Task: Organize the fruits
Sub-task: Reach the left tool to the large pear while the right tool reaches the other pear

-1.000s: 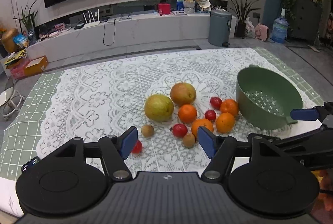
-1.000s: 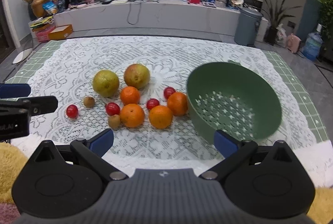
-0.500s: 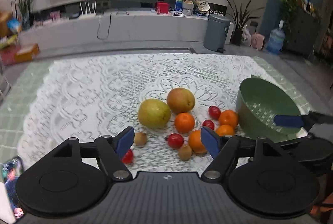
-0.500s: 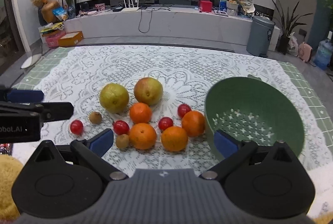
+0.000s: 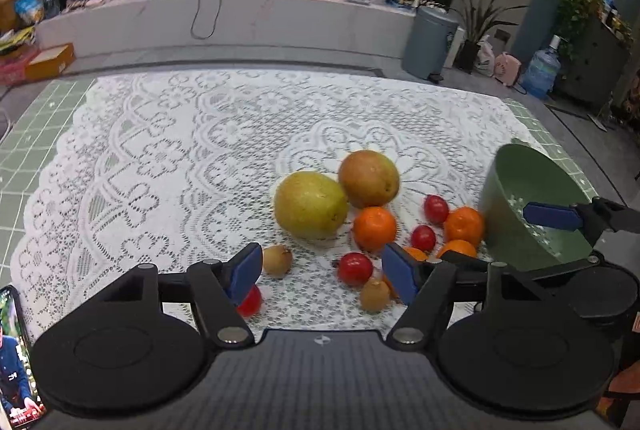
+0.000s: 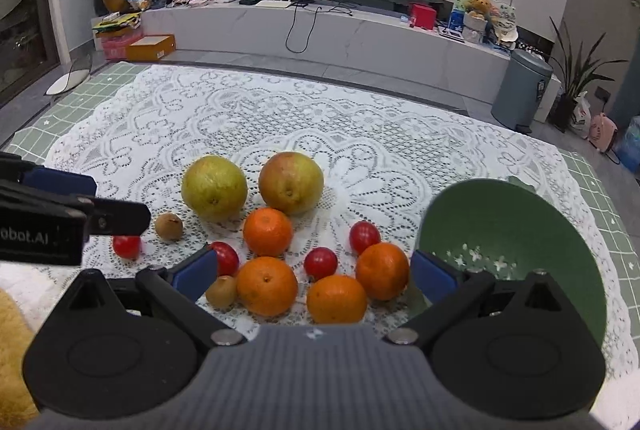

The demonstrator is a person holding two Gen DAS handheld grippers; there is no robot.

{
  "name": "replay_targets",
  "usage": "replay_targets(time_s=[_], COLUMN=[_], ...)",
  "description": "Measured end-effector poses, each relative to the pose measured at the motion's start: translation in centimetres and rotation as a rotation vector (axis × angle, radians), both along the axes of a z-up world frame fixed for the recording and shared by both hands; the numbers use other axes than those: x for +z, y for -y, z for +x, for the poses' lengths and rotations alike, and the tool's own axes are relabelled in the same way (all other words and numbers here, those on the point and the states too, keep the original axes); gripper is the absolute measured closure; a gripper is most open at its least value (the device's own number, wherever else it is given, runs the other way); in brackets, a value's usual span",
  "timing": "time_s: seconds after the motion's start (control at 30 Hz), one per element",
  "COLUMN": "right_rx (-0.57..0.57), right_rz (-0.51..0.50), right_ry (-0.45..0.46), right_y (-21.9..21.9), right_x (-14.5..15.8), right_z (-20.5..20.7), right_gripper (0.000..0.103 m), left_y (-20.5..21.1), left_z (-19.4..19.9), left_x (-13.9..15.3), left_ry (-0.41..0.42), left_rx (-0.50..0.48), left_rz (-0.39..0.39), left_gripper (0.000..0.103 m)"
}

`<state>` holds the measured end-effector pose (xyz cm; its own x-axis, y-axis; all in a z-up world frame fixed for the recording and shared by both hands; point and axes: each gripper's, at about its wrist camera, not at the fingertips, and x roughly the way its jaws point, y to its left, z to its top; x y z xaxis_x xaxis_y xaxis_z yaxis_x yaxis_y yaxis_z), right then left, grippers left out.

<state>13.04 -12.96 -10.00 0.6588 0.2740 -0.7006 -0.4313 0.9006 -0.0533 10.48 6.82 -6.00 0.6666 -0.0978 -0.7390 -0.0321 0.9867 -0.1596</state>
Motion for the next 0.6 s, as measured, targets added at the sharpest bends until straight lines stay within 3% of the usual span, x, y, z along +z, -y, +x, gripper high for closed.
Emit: replay_targets(time_s=[0.27,0.47,0.6], right_rx=[0.053,0.061,0.061], right_rz=[0.000,0.013,0.029], right_ry=[0.007,-0.012,-0.030], right_y=[-1.2,-2.1,-2.7], right_x=[-1.0,-1.9,-2.5], right_z=[2.4,5.0,7.0], right_gripper=[0.034,0.035,0.035], left_y=[-2.0,-2.3,-3.1], left_z=[2.2,4.5,6.0], left_x=[-1.2,-2.1,-3.2], left_ry=[-0.004,-0.039,-0.071], left_rx=[0.007,0.034,0.070], left_rz=[-0.135,-0.190,-0.296], left_gripper=[0.025,0.024,0.023])
